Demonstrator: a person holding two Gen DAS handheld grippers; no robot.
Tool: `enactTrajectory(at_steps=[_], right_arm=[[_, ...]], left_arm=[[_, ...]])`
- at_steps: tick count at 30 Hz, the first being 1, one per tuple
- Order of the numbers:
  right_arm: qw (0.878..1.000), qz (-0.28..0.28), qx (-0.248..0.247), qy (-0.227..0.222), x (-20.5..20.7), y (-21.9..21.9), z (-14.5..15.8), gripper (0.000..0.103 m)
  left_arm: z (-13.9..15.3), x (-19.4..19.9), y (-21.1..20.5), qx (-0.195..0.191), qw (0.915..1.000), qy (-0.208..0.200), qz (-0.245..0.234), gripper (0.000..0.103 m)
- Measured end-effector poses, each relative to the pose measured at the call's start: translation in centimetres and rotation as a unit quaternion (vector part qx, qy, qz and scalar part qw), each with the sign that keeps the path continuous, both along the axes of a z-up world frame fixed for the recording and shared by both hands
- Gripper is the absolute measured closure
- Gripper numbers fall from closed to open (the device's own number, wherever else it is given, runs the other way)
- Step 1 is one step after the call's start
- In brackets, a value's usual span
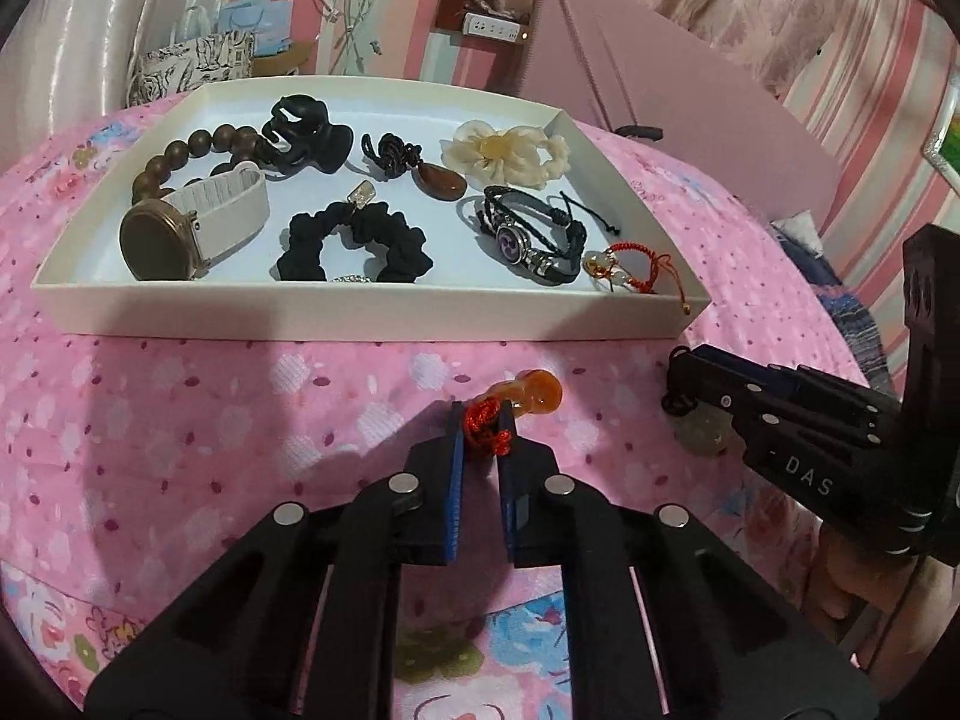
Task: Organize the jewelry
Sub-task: 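Grasp the red tassel charm with left tool while right tool grasps the black cord pendant, then lower the tassel charm with left tool while right tool lowers the cord pendant into tray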
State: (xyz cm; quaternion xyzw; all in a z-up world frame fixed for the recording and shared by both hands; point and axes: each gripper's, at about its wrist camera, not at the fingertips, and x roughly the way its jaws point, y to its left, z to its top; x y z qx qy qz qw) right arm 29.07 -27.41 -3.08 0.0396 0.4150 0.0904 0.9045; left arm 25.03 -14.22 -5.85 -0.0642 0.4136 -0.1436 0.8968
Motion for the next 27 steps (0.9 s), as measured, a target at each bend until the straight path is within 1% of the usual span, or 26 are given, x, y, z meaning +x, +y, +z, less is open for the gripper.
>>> enactTrajectory(at_steps=[4, 8, 11, 13, 16, 19, 23, 27], right_arm=[[1.000, -0.011, 0.006, -0.013, -0.4, -0.5, 0.3, 0.088], [0.999, -0.016, 0.017, -0.024, -0.7, -1.0, 0.7, 0.088], [0.998, -0.019, 0.026, -0.045, -1.5, -1.4, 1.4, 0.088], [0.998, -0.018, 0.040, -0.052, -1.9, -1.6, 1.8, 0.088], [0.996, -0.014, 0.055, -0.064, -2.4, -1.4, 2.9, 0.088], [0.995, -0.007, 0.053, -0.087, -2.8, -0.8, 5.1, 0.088], [0.992, 0.003, 0.048, -0.119, -2.8, 0.3, 8.3, 0.088], [0.988, 0.015, 0.052, -0.143, -1.9, 1.6, 11.1, 0.088]], left_arm=[[0.1, -0.3, 0.3, -0.014, 0.9999, -0.006, -0.003, 0.096], [0.7, -0.8, 0.6, -0.027, 0.9994, -0.022, -0.007, 0.097], [1.6, -1.2, 1.1, -0.023, 0.9990, -0.039, -0.004, 0.097], [2.5, -1.6, 1.8, -0.024, 0.9986, -0.048, 0.003, 0.097], [4.9, -2.1, 2.8, -0.013, 0.9974, -0.071, 0.009, 0.097], [7.2, -2.3, 4.1, -0.001, 0.9956, -0.092, 0.016, 0.097], [10.7, -2.6, 6.0, 0.031, 0.9894, -0.137, 0.035, 0.097], [12.8, -1.5, 8.1, 0.049, 0.9850, -0.157, 0.051, 0.097]])
